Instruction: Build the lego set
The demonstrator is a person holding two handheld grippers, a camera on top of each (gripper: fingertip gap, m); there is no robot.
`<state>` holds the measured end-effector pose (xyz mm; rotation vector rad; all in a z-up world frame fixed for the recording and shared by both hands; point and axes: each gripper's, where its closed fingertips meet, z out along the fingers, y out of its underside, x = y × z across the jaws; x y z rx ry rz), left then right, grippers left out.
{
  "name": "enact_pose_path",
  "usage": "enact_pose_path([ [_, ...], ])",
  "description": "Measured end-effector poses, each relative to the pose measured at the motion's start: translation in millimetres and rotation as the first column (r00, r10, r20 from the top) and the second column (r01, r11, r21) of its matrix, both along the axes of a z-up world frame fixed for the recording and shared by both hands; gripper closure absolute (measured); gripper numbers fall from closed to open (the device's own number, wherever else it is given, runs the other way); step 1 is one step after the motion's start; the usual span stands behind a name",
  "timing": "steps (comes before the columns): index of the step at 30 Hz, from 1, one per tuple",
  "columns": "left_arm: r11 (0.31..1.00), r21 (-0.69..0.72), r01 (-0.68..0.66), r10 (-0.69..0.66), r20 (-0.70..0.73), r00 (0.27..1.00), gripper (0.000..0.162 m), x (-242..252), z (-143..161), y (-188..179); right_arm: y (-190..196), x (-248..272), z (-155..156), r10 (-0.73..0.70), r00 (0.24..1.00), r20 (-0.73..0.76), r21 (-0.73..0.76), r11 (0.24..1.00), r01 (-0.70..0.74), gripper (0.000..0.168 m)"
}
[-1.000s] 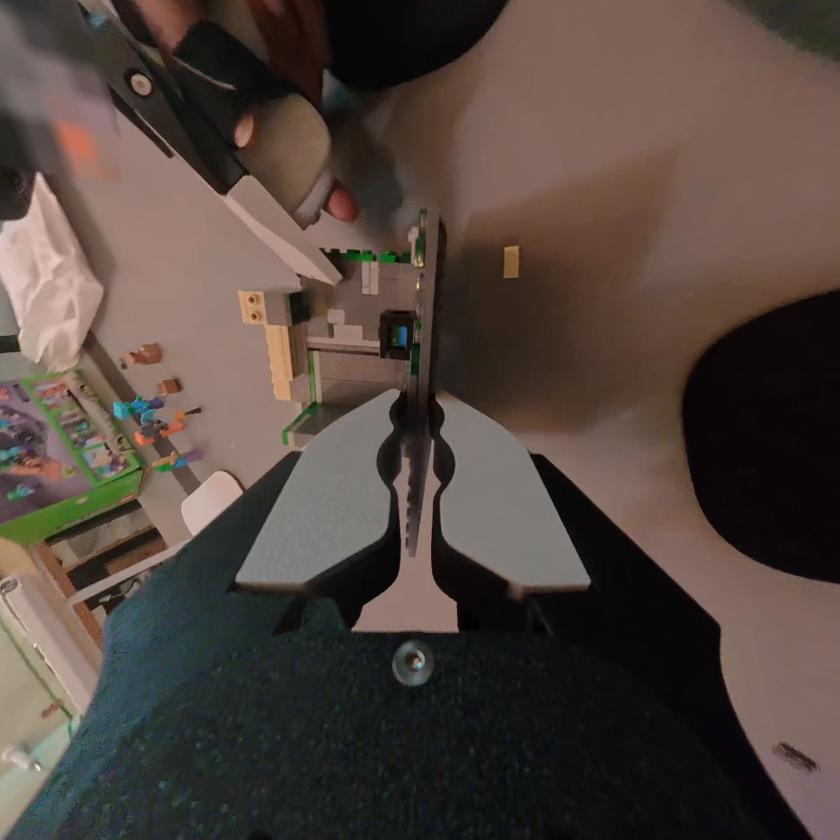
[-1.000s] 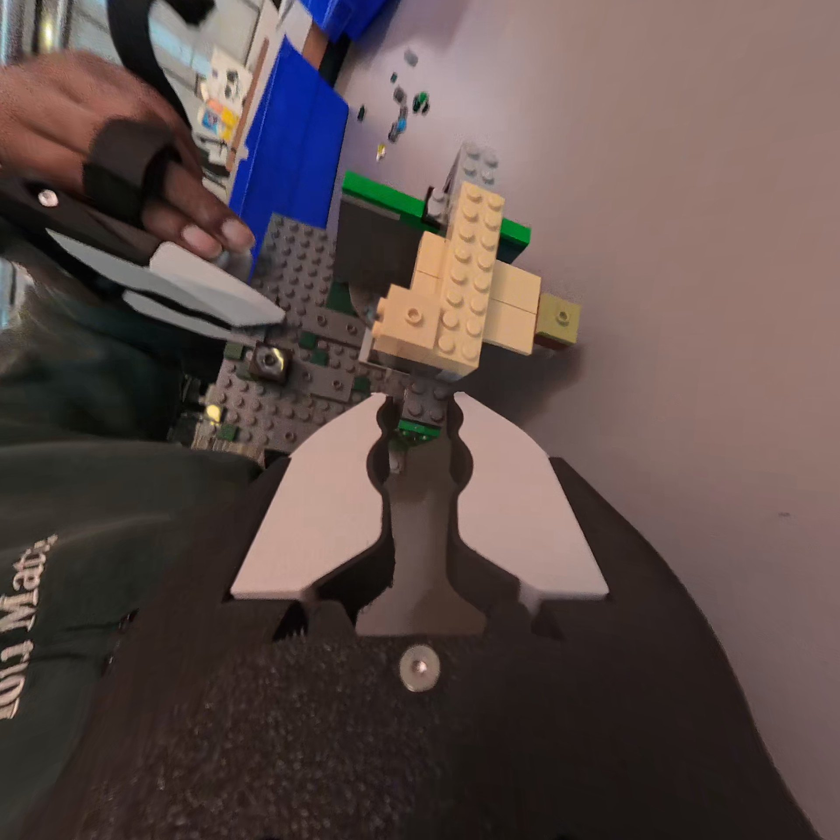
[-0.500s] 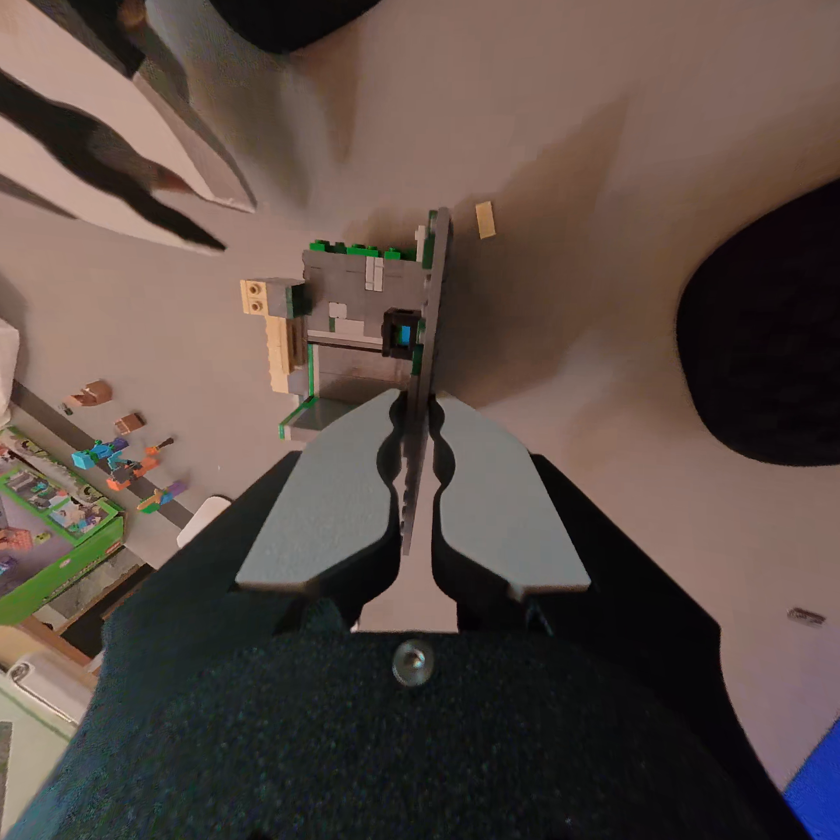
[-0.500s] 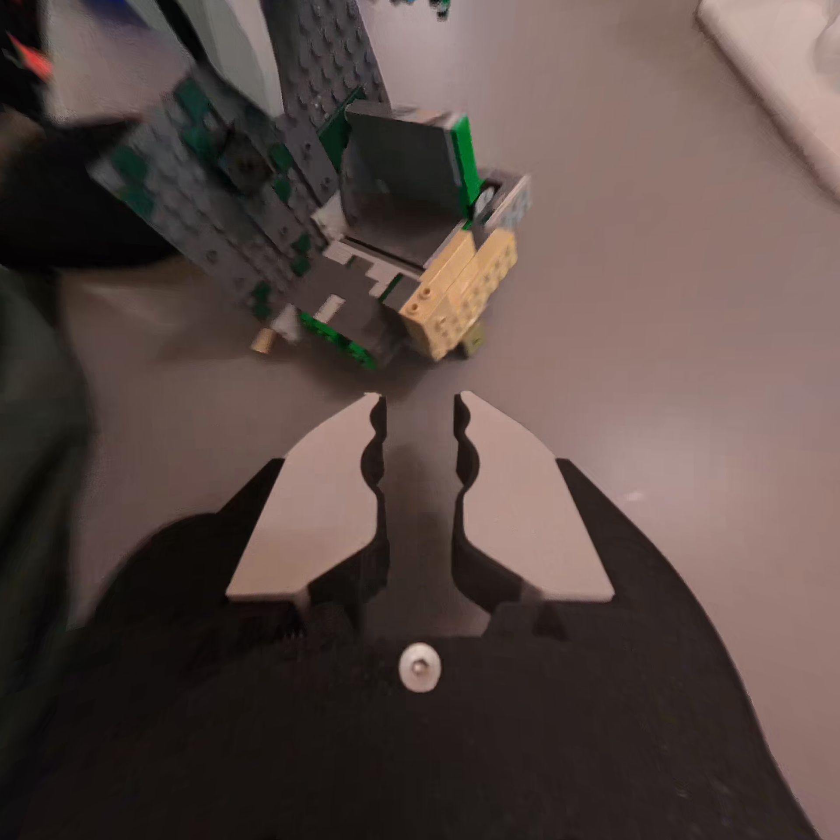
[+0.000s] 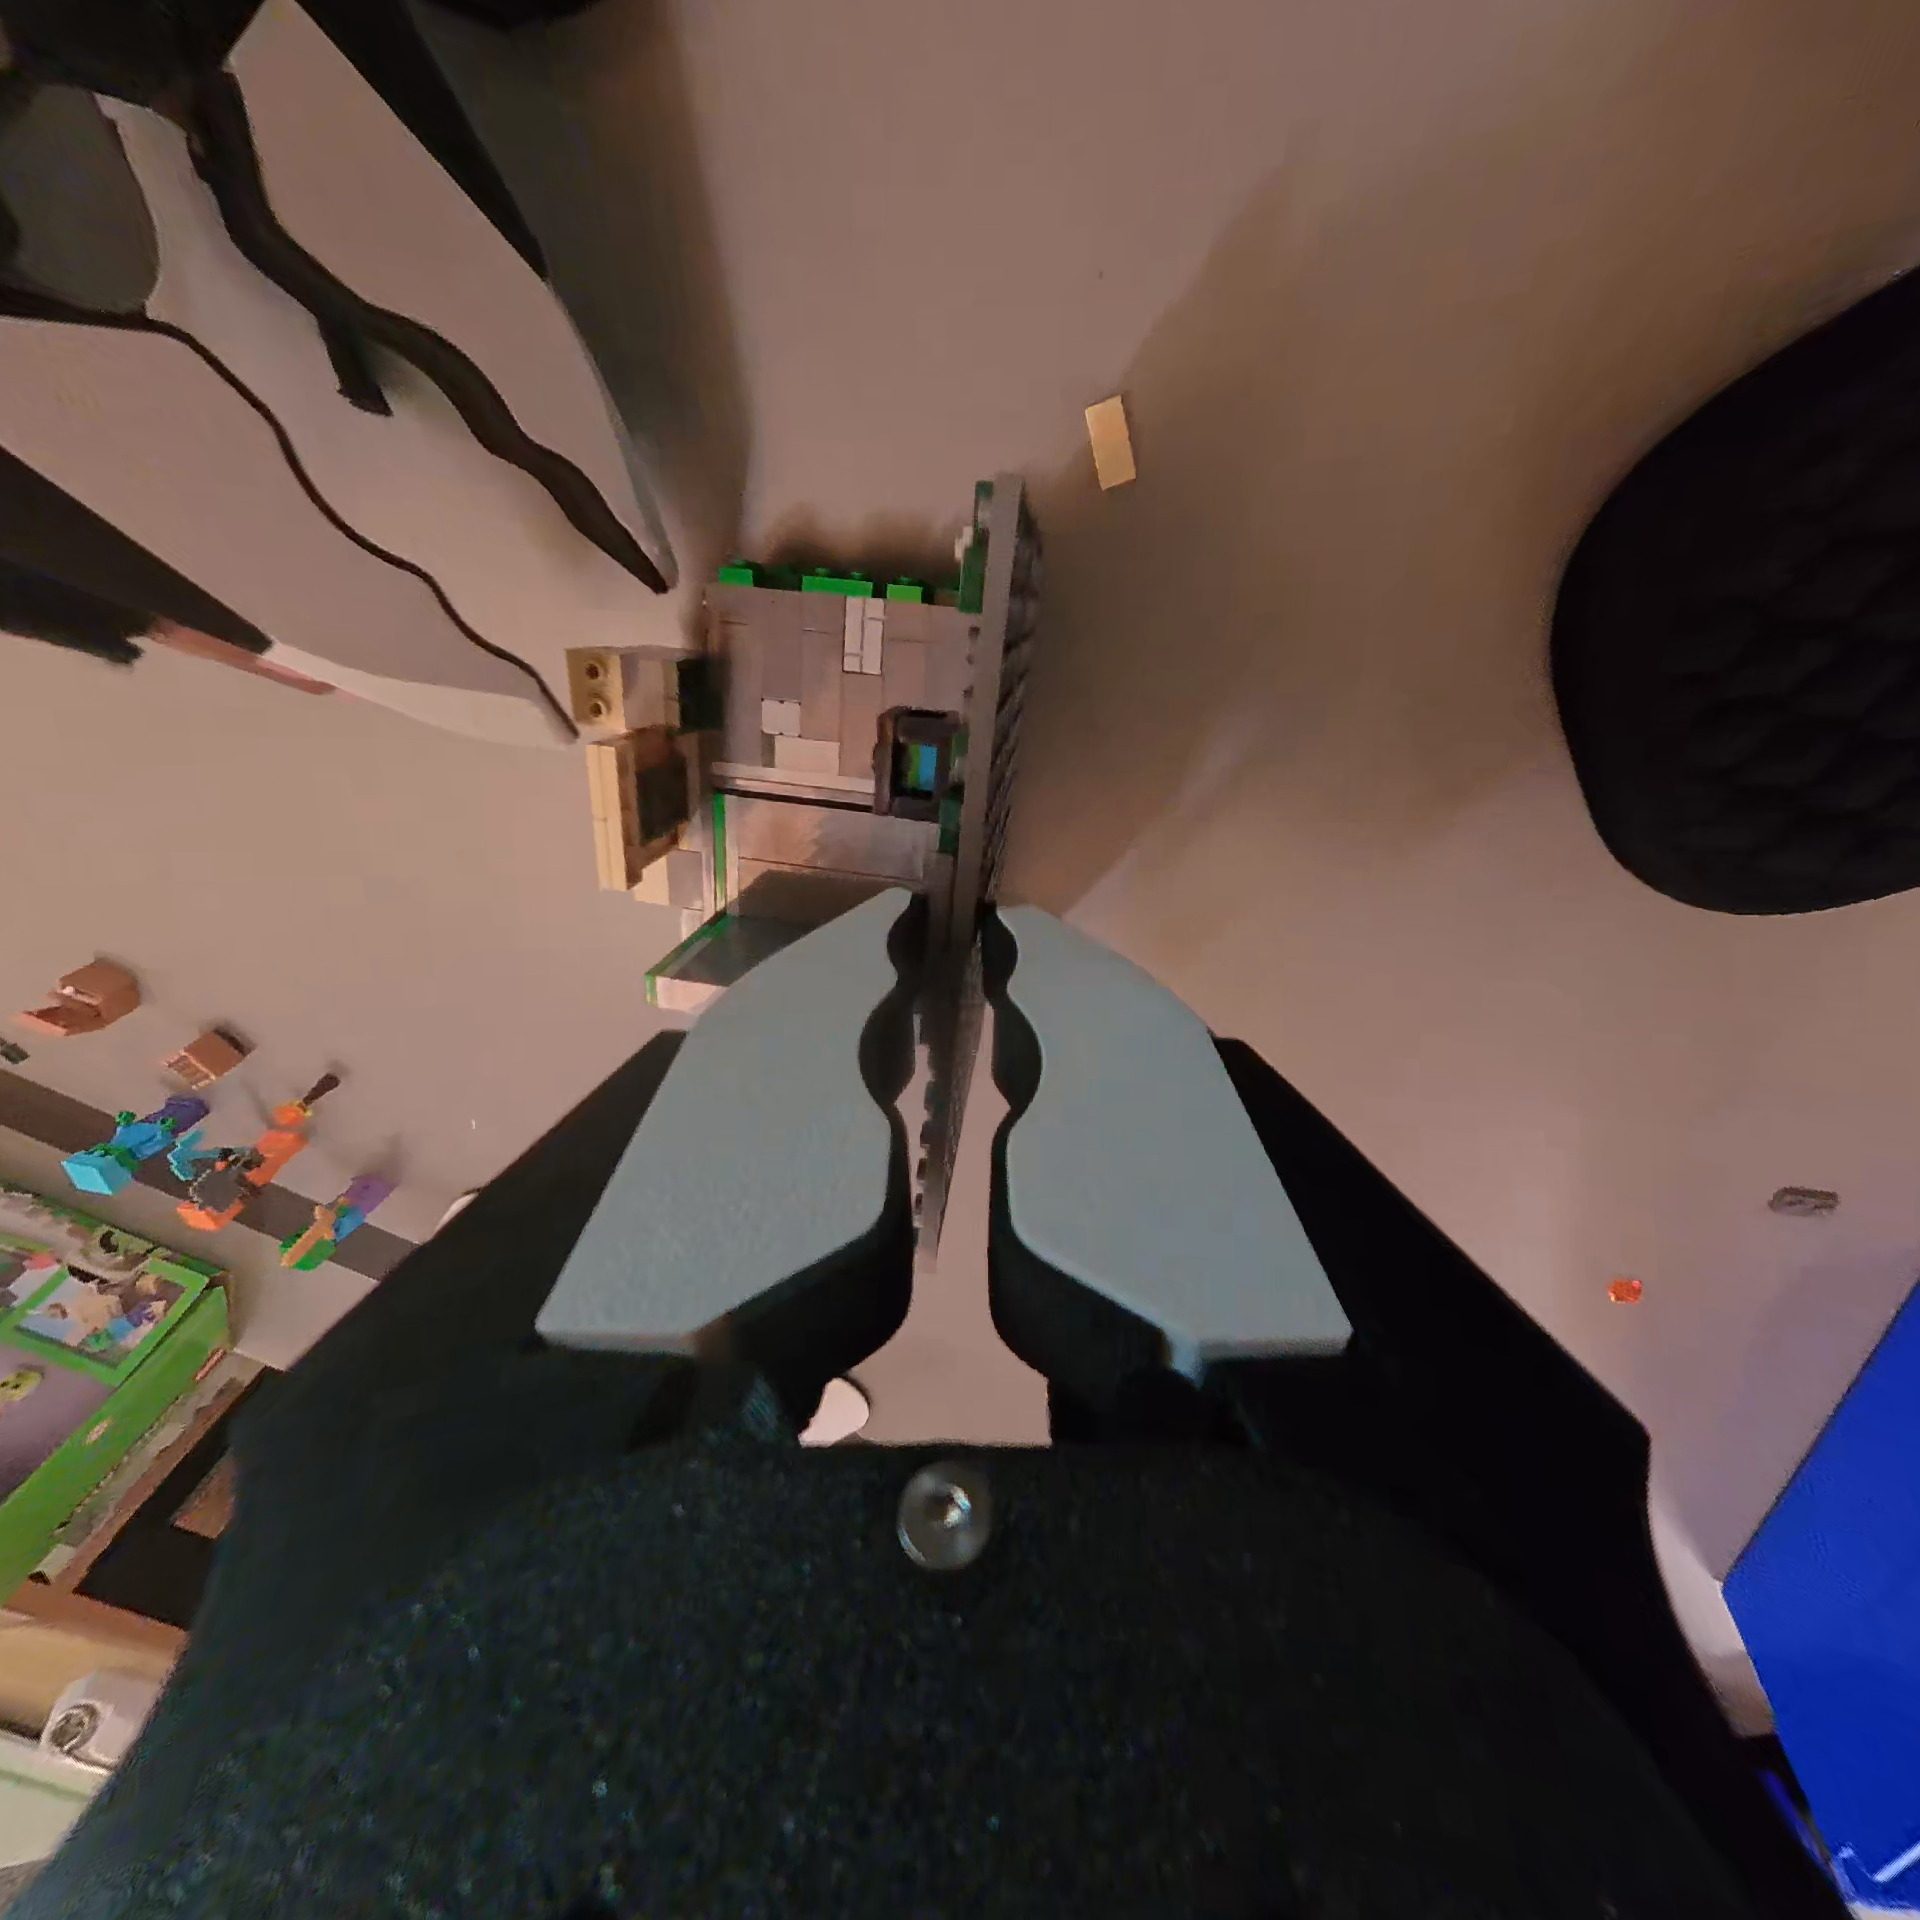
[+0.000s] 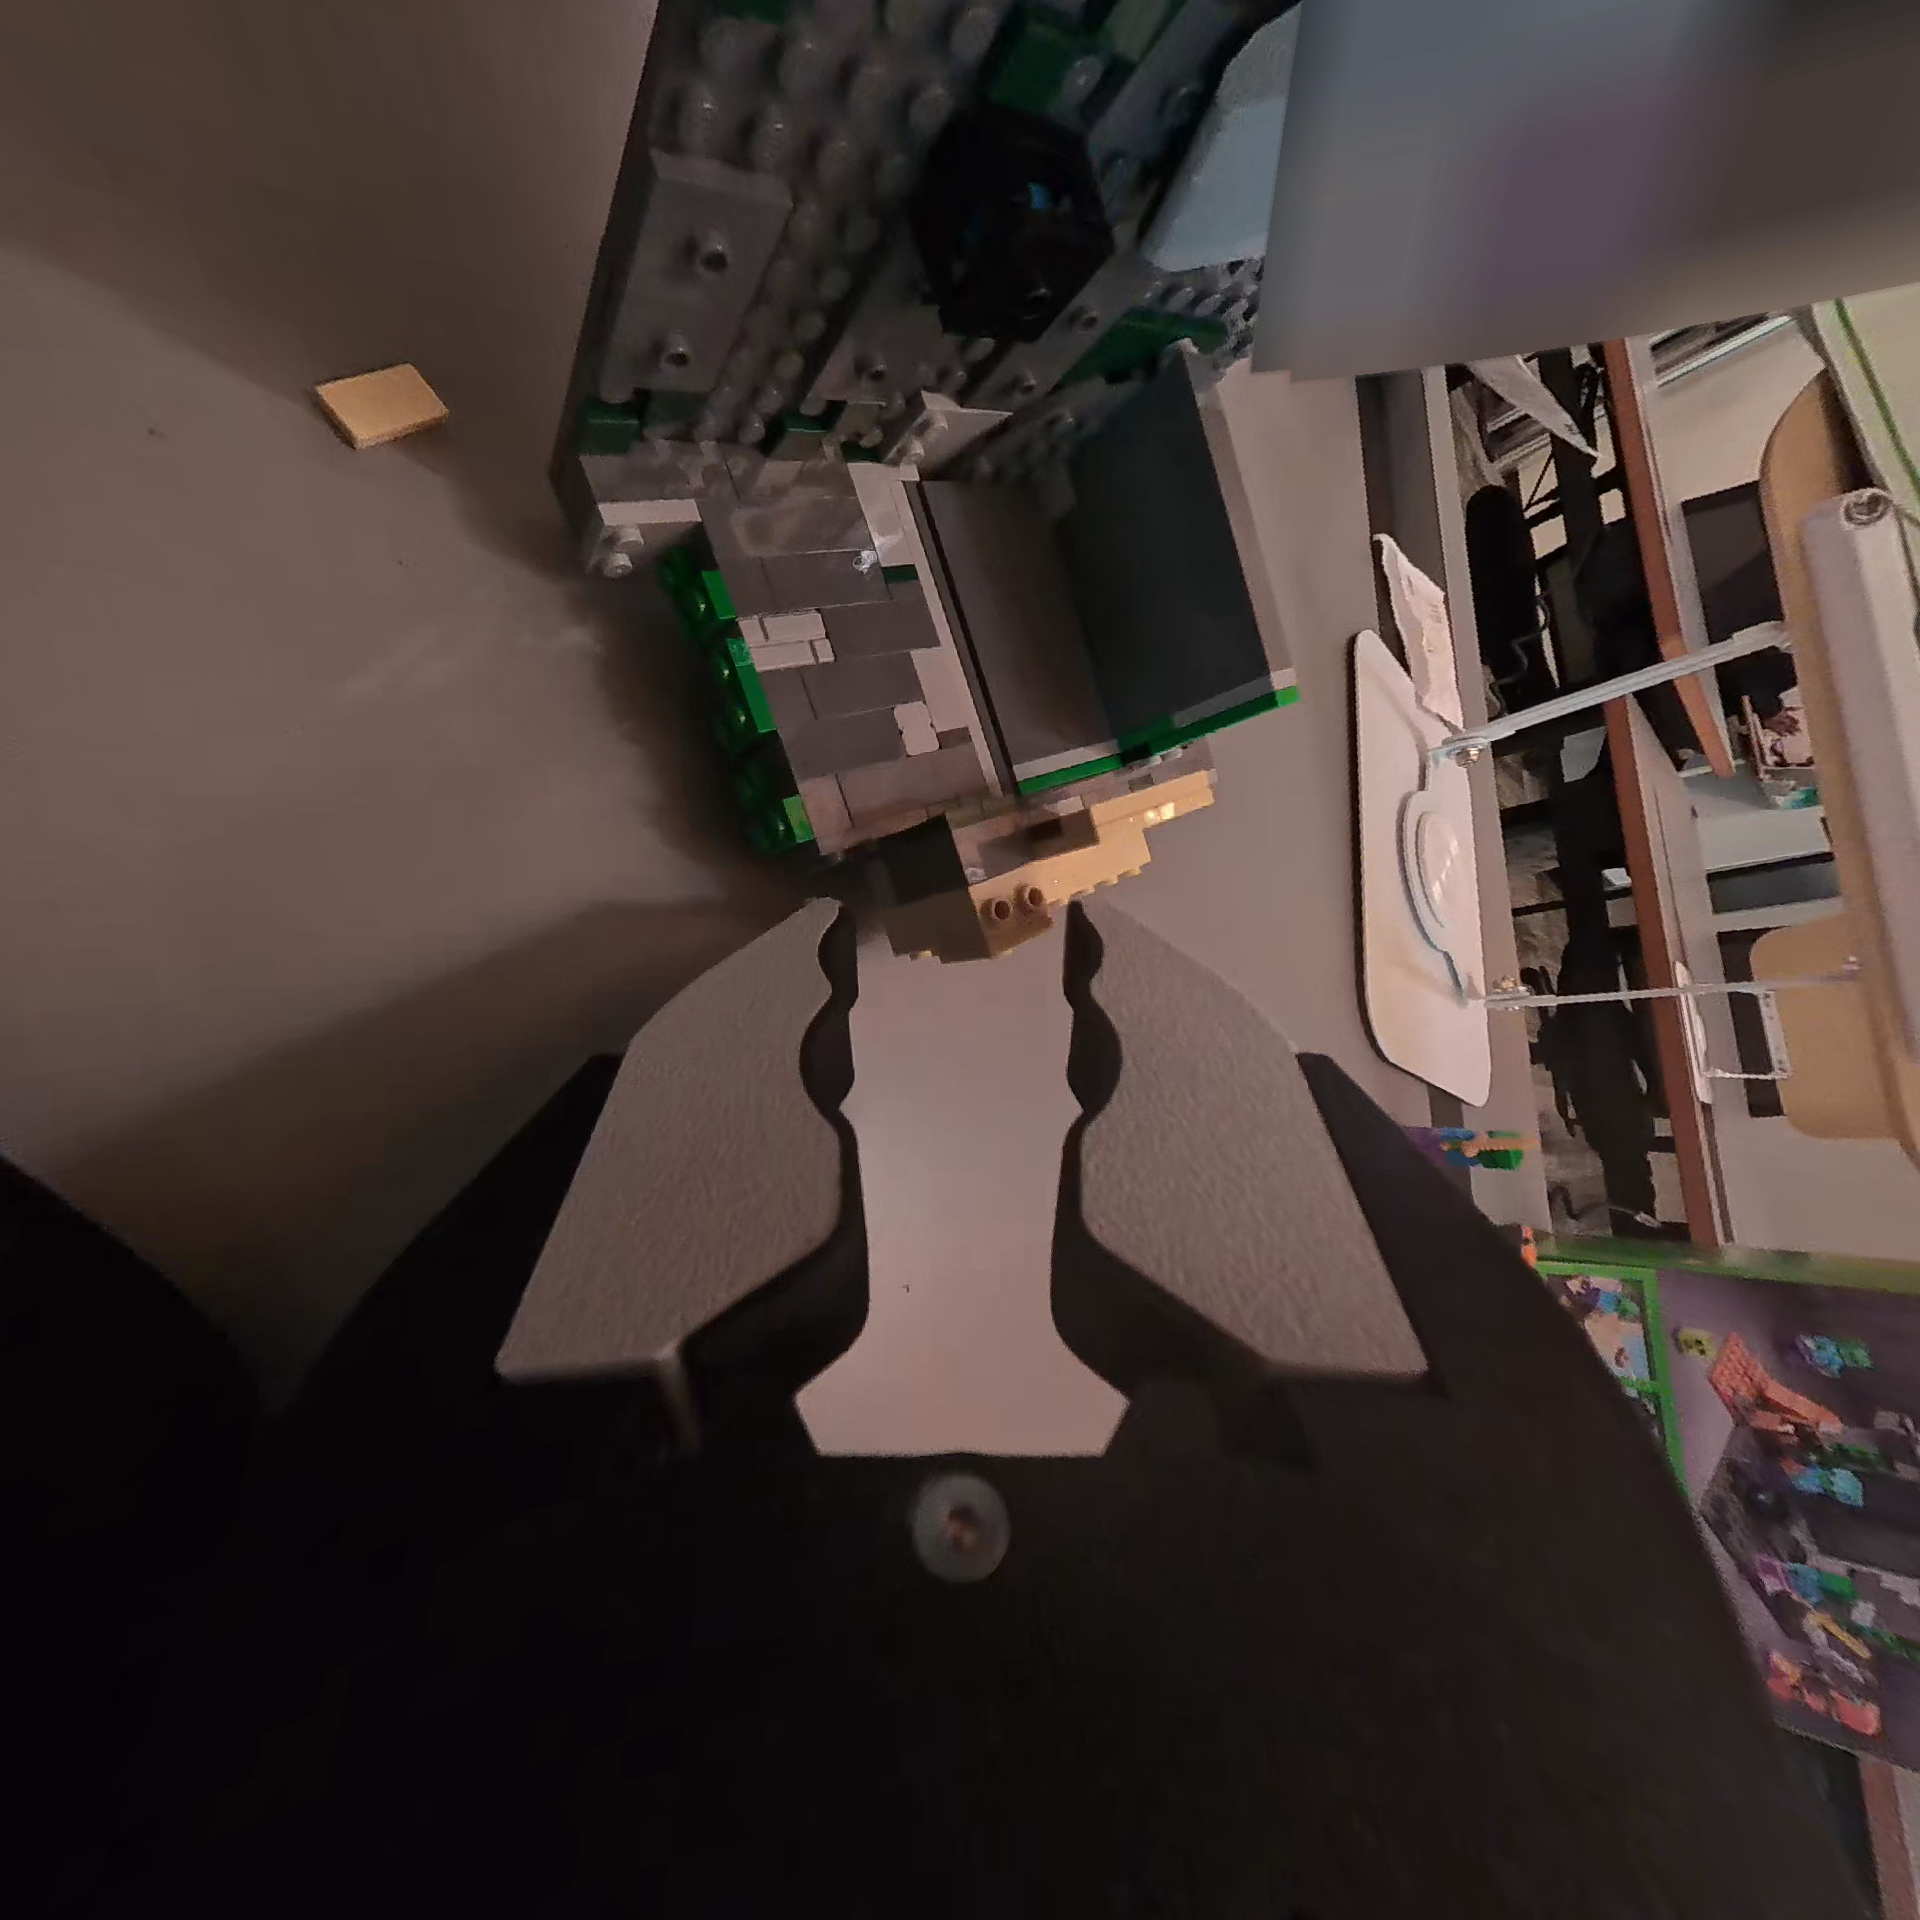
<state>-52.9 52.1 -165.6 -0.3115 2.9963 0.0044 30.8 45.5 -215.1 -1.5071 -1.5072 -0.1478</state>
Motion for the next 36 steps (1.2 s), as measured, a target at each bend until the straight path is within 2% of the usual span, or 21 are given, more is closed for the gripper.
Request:
enact_pose_path([
  [8,0.996,-0.009,-0.090,0.090,0.038,0.995,0.145,3.2,12.5,10.9,3.8,-5.2,4.5,-0.003,0.997,-0.081,-0.021,1.000,0.001,0.135],
  [14,0.981,-0.045,-0.191,0.196,0.170,0.966,0.141,-0.9,22.3,20.7,2.8,-2.8,6.2,-0.019,0.994,-0.110,-0.026,1.000,0.016,0.136],
  [18,0.950,-0.120,-0.289,0.312,0.280,0.908,0.141,-3.7,32.4,22.9,1.9,3.0,4.4,-0.035,0.995,-0.096,-0.038,0.999,0.031,0.136],
  [20,0.912,-0.227,-0.341,0.403,0.340,0.850,0.143,-4.5,38.9,16.3,0.7,6.6,2.3,-0.038,0.994,-0.098,-0.058,0.998,0.033,0.137],
  [22,0.854,-0.345,-0.390,0.510,0.400,0.762,0.146,-3.3,42.8,8.2,-0.5,8.1,-0.1,-0.031,0.993,-0.113,-0.089,0.996,0.021,0.137],
  [25,0.755,-0.503,-0.422,0.647,0.461,0.607,0.136,-4.2,43.1,-3.1,1.0,6.9,-1.6,-0.011,0.990,-0.139,-0.139,0.990,-0.008,0.136],
  [29,0.545,-0.748,-0.379,0.833,0.430,0.348,0.138,-11.8,48.3,-16.7,5.4,3.3,0.6,0.011,0.983,-0.186,-0.213,0.976,-0.051,0.134],
  [32,0.417,-0.833,-0.363,0.908,0.365,0.206,0.138,-19.9,40.0,-26.3,6.5,0.7,-0.5,0.001,0.983,-0.186,-0.259,0.965,-0.050,0.140],
  [36,0.306,-0.866,-0.395,0.952,0.268,0.148,0.130,-22.5,18.8,-42.5,7.6,-3.0,-1.7,-0.098,0.980,-0.172,-0.314,0.949,0.040,0.147],
])
